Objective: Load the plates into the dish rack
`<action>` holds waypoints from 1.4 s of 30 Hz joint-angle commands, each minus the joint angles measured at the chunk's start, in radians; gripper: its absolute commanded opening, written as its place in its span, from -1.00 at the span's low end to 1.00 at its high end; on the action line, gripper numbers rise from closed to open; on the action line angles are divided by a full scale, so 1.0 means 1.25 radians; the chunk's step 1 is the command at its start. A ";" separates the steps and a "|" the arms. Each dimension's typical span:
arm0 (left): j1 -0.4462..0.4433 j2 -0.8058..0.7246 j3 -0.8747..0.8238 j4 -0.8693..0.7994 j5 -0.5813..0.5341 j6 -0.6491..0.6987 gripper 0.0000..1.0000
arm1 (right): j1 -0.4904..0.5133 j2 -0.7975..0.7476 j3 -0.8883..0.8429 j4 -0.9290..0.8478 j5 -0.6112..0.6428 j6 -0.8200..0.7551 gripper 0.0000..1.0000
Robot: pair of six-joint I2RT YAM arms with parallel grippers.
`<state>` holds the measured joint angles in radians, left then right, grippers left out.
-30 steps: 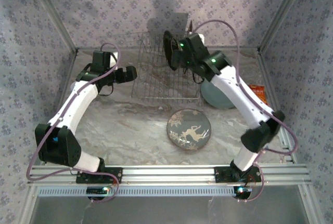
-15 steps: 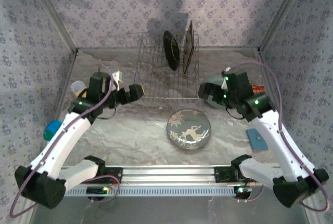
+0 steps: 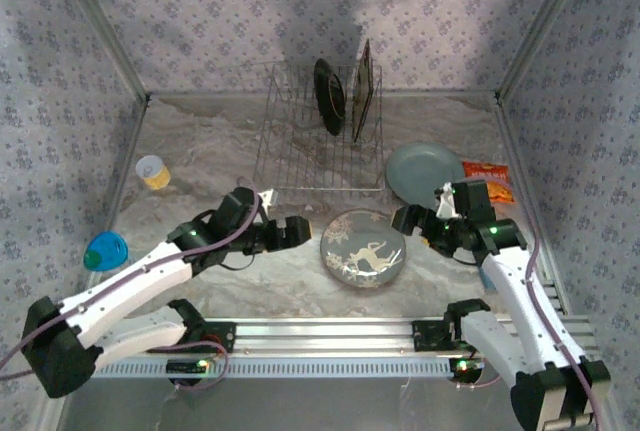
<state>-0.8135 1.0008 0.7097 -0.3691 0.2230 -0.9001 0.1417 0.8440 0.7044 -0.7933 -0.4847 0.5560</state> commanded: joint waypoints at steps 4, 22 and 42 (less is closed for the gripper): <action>-0.058 0.076 -0.035 0.192 -0.023 -0.002 0.98 | -0.068 0.000 -0.089 0.062 -0.123 -0.064 0.89; -0.060 0.359 0.057 0.271 0.018 0.082 0.98 | -0.089 0.050 -0.215 0.229 -0.122 -0.062 0.85; -0.060 0.429 0.079 0.273 -0.016 0.059 0.98 | -0.080 0.166 -0.250 0.348 -0.137 -0.075 0.70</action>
<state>-0.8841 1.5150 0.7986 -0.0521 0.2165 -0.8135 0.0376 1.0332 0.4038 -0.3847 -0.6376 0.4812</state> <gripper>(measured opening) 0.990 0.853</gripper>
